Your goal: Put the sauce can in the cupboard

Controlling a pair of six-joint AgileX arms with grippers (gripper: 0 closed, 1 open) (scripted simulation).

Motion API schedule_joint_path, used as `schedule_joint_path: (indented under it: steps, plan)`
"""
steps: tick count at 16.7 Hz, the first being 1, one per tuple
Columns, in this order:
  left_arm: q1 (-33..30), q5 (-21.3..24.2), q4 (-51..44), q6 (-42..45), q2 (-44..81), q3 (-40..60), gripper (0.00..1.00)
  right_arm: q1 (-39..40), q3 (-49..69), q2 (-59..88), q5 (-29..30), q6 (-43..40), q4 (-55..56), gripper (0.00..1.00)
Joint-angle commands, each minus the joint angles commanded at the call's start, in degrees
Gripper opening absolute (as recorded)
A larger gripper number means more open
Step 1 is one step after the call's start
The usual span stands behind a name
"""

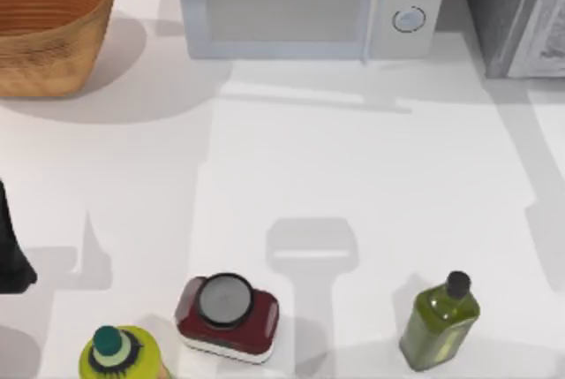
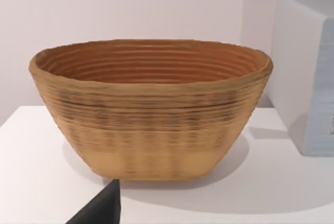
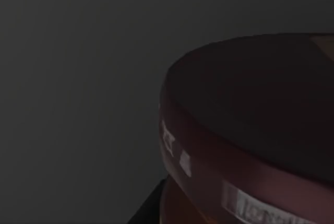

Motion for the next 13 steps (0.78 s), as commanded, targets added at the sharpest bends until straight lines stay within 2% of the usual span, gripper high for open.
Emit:
schedule_joint_path:
  steps: [2, 13]
  plan:
    - [0.00, 0.00, 0.00, 0.00, 0.00, 0.00, 1.00, 0.00, 0.00, 0.00, 0.00, 0.00, 0.00, 0.00]
    - [0.00, 0.00, 0.00, 0.00, 0.00, 0.00, 1.00, 0.00, 0.00, 0.00, 0.00, 0.00, 0.00, 0.83]
